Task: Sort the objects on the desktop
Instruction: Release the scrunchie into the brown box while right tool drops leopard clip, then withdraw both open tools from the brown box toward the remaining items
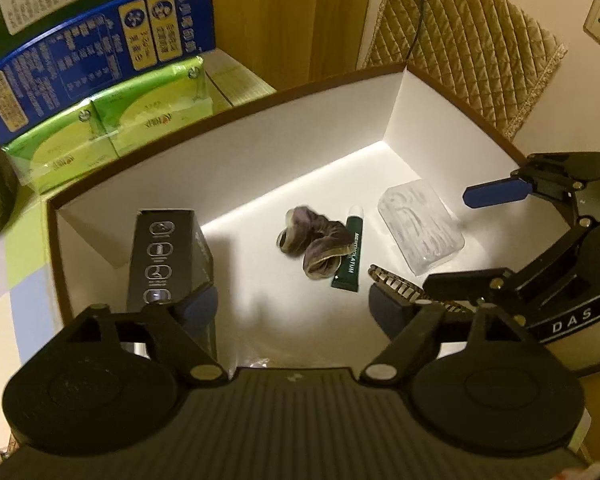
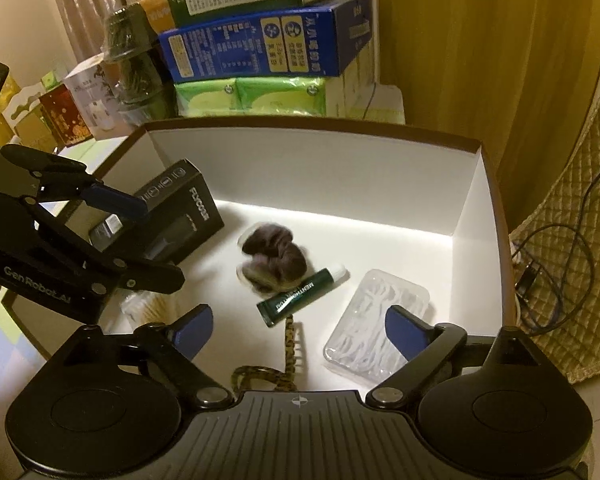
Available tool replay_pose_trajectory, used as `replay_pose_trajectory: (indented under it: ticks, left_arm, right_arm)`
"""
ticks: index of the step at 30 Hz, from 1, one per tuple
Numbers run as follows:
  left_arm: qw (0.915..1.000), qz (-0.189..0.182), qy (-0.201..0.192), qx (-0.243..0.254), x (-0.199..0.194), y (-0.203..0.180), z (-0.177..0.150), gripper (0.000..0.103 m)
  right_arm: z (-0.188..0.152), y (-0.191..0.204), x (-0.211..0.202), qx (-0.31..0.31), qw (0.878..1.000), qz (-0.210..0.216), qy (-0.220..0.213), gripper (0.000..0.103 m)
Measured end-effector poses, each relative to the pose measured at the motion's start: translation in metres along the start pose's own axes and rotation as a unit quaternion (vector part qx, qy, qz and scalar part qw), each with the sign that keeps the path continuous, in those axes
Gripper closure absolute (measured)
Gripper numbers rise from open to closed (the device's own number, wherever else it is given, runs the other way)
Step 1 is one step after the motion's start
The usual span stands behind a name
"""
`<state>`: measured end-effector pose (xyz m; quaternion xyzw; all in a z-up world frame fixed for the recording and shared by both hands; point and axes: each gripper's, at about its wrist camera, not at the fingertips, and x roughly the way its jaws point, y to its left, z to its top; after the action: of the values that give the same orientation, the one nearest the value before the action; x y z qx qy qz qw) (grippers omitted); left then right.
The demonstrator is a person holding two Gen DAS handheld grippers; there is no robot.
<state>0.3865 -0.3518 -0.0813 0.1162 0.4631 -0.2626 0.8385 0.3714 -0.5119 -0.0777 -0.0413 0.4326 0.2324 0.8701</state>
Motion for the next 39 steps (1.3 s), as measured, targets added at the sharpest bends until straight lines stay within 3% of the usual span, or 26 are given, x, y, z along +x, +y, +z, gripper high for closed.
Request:
replay_pose_trajectory:
  ticks: [13,23,39]
  left_arm:
    - [0.9989,0.018,-0.025,-0.035,-0.053,0.014,-0.016,0.017]
    - [0.9963,0.052,-0.041,-0.055,-0.103,0.024,-0.048,0.012]
    - [0.9914,0.065,-0.053,-0.100,-0.159,0.045,-0.113,0.011]
  right_arm:
    - [-0.005,0.024,-0.036,0.022,0.999,-0.006,-0.024,0.004]
    - [-0.012,0.053,-0.062,0.038,0.998,-0.011,-0.046,0.002]
    - [-0.027,0.118,-0.088,0.033,0.998,-0.010,-0.055,0.002]
